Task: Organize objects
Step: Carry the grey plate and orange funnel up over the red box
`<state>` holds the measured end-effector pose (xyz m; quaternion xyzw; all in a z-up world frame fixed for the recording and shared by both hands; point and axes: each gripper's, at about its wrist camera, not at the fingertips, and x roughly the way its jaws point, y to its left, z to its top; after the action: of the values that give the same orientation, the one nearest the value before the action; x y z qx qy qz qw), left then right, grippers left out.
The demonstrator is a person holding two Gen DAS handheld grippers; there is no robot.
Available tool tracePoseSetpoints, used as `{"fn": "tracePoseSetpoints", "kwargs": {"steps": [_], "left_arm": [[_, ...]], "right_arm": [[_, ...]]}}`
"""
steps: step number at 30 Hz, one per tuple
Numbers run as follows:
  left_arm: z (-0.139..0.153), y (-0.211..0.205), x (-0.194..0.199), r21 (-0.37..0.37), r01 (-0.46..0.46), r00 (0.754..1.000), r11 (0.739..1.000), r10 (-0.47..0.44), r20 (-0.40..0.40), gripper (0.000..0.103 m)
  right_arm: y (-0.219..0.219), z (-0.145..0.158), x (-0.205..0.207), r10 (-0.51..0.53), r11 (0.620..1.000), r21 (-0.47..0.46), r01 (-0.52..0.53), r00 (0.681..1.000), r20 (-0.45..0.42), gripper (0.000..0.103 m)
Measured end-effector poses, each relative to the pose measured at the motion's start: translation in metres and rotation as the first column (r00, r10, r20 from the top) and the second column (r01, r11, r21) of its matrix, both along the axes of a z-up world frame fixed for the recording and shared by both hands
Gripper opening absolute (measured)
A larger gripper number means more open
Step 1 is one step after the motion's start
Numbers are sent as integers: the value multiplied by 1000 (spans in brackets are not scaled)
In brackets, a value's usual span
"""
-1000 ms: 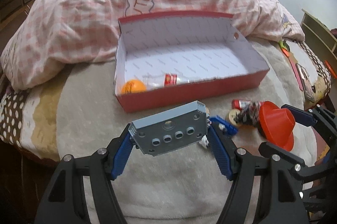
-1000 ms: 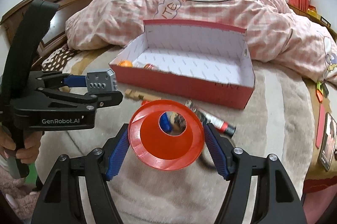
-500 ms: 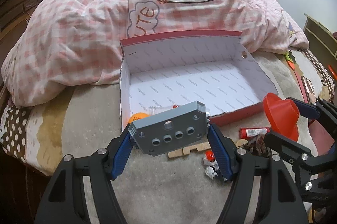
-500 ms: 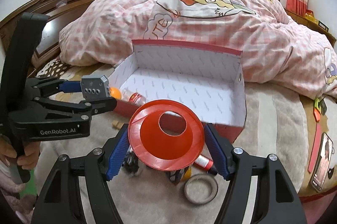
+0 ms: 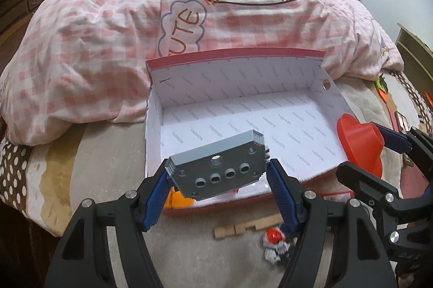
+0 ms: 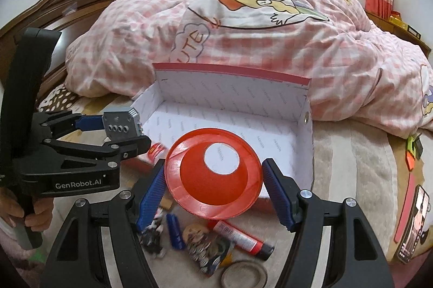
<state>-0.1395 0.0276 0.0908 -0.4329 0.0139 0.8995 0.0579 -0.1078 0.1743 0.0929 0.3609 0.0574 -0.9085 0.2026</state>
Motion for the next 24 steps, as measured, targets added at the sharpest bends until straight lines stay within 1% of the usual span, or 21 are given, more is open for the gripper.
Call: {"fn": "tracePoseSetpoints", "kwargs": {"steps": [8, 24], "left_arm": [[-8, 3, -22, -11, -6, 1000, 1000, 6, 13, 70], [-36, 11, -65, -46, -7, 999, 999, 9, 48, 70]], "right_arm": [[-4, -6, -26, -9, 999, 39, 10, 1000, -2, 71], [-10, -39, -68, -24, 995, 100, 19, 999, 48, 71]]}}
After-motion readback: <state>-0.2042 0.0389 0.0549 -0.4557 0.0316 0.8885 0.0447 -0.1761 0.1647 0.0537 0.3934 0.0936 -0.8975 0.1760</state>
